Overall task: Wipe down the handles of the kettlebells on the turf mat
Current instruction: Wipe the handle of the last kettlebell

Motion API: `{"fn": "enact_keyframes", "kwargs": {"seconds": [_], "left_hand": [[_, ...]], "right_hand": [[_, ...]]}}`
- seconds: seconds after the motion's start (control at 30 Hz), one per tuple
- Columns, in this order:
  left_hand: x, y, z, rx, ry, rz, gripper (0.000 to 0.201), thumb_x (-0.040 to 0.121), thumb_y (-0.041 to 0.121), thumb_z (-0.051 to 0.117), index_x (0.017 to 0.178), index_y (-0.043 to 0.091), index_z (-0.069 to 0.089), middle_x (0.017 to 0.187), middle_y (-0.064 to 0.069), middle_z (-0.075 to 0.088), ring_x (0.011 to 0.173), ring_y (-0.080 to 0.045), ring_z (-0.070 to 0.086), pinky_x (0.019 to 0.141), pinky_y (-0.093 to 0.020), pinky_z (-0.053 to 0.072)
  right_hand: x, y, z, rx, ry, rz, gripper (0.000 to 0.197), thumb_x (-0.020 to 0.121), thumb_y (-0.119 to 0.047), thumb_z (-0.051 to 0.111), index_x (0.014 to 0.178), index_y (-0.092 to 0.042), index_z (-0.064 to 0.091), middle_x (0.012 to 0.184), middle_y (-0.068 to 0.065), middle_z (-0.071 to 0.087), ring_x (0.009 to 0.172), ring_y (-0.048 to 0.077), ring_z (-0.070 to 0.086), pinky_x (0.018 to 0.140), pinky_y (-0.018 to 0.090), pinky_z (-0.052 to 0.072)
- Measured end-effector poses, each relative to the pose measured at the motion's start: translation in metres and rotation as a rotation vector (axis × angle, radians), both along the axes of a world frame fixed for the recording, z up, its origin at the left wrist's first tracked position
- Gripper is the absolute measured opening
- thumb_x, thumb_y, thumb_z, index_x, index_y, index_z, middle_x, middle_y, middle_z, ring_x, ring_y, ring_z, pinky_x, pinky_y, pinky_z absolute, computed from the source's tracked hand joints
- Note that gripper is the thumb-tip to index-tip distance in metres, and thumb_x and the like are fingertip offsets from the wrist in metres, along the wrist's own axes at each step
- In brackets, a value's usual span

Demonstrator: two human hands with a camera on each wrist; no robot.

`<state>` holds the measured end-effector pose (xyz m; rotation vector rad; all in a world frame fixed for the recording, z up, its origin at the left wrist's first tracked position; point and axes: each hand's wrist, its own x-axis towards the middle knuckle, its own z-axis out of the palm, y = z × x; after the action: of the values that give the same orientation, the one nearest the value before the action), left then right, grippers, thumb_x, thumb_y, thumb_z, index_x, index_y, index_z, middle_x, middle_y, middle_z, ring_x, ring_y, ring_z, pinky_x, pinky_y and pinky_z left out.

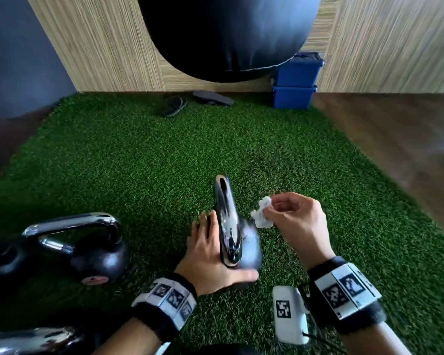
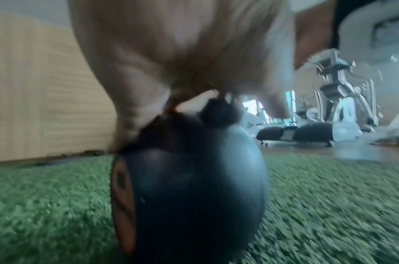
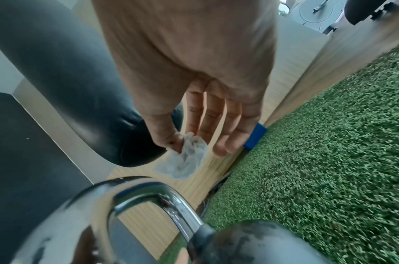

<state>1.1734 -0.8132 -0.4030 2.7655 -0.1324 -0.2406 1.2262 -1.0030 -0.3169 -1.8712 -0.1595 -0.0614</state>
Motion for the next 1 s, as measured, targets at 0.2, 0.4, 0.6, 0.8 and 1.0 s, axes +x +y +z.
{"fn": "enact_keyframes", "kwargs": {"seconds": [0.2, 0.4, 0.6, 0.8, 1.0], "left_hand": [[0.010, 0.000, -0.018, -0.109, -0.119, 0.140, 0.106, 0.075, 0.067, 0.055, 0.161, 0.020, 0.015, 0.168, -0.001, 0.015, 0.156, -0.026, 0.010, 0.127, -0.053, 0.010], [0.014, 0.048, 0.006, -0.468, -0.026, -0.096, 0.096, 0.072, 0.031, 0.088, 0.134, 0.068, 0.025, 0.137, 0.033, 0.048, 0.132, 0.012, 0.043, 0.109, -0.016, 0.043], [0.023, 0.053, 0.005, -0.404, -0.011, -0.161, 0.113, 0.062, 0.039, 0.097, 0.145, 0.043, 0.021, 0.145, 0.043, 0.032, 0.132, 0.026, 0.029, 0.108, 0.001, 0.025], [0.020, 0.052, 0.005, -0.386, 0.129, -0.076, 0.105, 0.061, 0.045, 0.097, 0.143, 0.010, 0.043, 0.136, 0.005, 0.053, 0.133, -0.022, 0.050, 0.119, -0.046, 0.038], [0.020, 0.050, 0.005, -0.380, 0.111, -0.088, 0.092, 0.062, 0.047, 0.094, 0.129, 0.000, 0.051, 0.133, -0.009, 0.055, 0.127, -0.029, 0.052, 0.116, -0.051, 0.040]], "right_hand": [[0.027, 0.012, -0.040, -0.006, 0.082, 0.015, 0.015, 0.076, -0.015, 0.074, 0.086, -0.006, 0.066, 0.080, 0.016, 0.070, 0.072, 0.037, 0.068, 0.069, 0.053, 0.061], [0.060, 0.036, -0.090, 0.065, 0.099, -0.057, 0.029, 0.052, -0.046, 0.068, 0.076, -0.031, 0.067, 0.079, 0.002, 0.067, 0.069, 0.008, 0.067, 0.067, 0.036, 0.063], [0.058, 0.067, -0.083, -0.001, 0.144, 0.004, 0.022, 0.075, -0.030, 0.079, 0.059, -0.043, 0.070, 0.061, -0.008, 0.066, 0.064, 0.021, 0.066, 0.067, 0.045, 0.061], [0.063, 0.072, -0.076, 0.047, 0.167, -0.071, 0.013, 0.088, -0.013, 0.073, 0.084, -0.026, 0.071, 0.085, -0.006, 0.070, 0.067, 0.003, 0.060, 0.062, 0.017, 0.052], [0.075, 0.069, -0.073, 0.116, 0.035, -0.086, 0.033, 0.080, -0.019, 0.080, 0.079, -0.048, 0.064, 0.085, -0.019, 0.067, 0.086, 0.009, 0.071, 0.080, 0.035, 0.062]]}}
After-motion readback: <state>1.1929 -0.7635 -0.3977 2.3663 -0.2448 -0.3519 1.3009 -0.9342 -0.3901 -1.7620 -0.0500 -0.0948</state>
